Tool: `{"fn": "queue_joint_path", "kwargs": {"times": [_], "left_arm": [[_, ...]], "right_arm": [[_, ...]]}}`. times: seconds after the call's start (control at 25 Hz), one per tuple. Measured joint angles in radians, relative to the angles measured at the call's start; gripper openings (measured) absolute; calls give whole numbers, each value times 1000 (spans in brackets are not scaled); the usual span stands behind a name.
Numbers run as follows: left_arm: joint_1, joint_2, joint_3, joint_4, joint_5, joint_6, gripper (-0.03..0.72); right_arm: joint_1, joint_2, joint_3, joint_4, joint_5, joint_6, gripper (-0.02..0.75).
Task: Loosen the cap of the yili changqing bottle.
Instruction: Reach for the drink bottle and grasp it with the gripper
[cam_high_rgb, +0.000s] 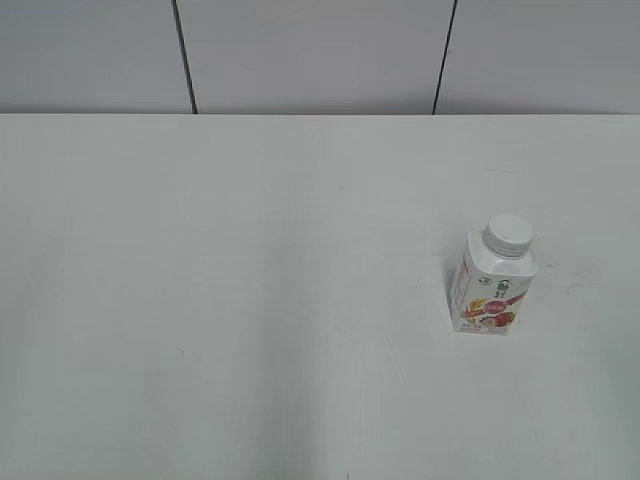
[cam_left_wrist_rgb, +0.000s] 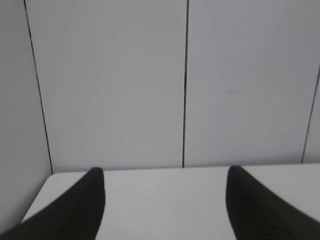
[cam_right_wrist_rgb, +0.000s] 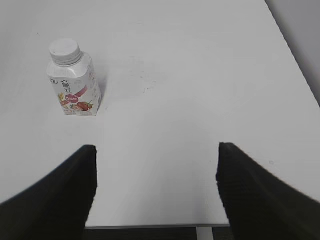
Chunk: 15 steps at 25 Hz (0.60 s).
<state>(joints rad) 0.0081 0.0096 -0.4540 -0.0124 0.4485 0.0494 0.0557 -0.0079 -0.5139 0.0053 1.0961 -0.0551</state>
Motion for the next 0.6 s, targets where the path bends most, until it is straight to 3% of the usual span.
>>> {"fn": "queue_joint_path", "kwargs": {"times": [0.32, 0.6], "left_arm": [[0, 191, 146, -2, -394, 0, 470], [0, 524, 151, -10, -685, 0, 470]], "right_arm": [[0, 0, 0, 0, 0, 0, 586], [0, 0, 0, 0, 0, 0, 586]]}}
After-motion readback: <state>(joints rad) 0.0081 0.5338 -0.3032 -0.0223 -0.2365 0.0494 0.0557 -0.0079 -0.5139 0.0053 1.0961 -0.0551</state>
